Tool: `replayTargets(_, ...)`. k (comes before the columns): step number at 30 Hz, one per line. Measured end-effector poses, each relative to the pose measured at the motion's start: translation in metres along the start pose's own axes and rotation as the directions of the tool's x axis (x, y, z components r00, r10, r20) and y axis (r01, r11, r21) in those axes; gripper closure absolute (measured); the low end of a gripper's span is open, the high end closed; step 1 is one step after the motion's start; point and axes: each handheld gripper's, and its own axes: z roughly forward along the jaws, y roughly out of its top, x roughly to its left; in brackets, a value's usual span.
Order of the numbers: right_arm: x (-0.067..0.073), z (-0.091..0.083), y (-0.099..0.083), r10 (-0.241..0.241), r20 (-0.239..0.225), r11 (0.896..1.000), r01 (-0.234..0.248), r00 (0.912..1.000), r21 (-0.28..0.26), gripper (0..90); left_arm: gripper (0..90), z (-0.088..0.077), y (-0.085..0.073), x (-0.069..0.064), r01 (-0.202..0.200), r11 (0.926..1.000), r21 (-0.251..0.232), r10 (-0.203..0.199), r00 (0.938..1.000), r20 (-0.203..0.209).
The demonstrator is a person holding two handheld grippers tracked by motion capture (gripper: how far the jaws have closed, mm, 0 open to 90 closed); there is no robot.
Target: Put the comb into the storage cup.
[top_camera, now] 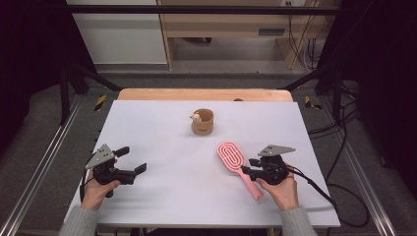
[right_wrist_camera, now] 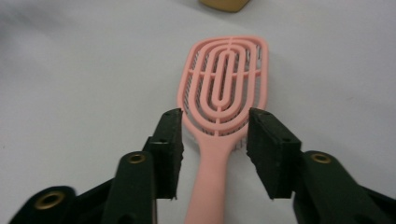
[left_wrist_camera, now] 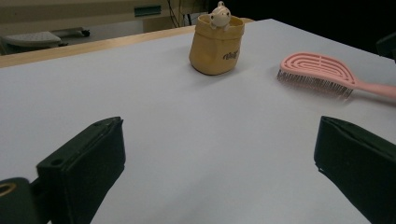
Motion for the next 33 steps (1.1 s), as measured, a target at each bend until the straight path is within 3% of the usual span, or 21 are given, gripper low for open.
replayTargets(6,-0.003,-0.002,0.002,0.022,0.033,0.999,-0.020,0.9992,-0.041,31.0,1.9,0.000,0.000,0.000,0.000,1.0000,0.000,0.000,1.0000,0.000)
replayTargets(13,-0.004,0.003,0.003,0.023,0.045,0.999,-0.022,0.9987,-0.040,16.9,1.9,0.000,0.000,0.000,0.000,1.0000,0.001,0.000,1.0000,0.001)
replayTargets(25,-0.003,0.012,0.002,0.021,0.055,1.000,-0.021,0.9983,-0.009,1.9,1.9,0.000,0.000,0.000,0.000,1.0000,0.001,0.000,1.0000,0.000)
replayTargets(33,0.000,0.016,0.003,0.004,0.060,1.000,-0.005,0.9982,0.021,0.3,1.9,0.000,0.000,0.000,0.000,1.0000,0.002,0.000,1.0000,-0.001)
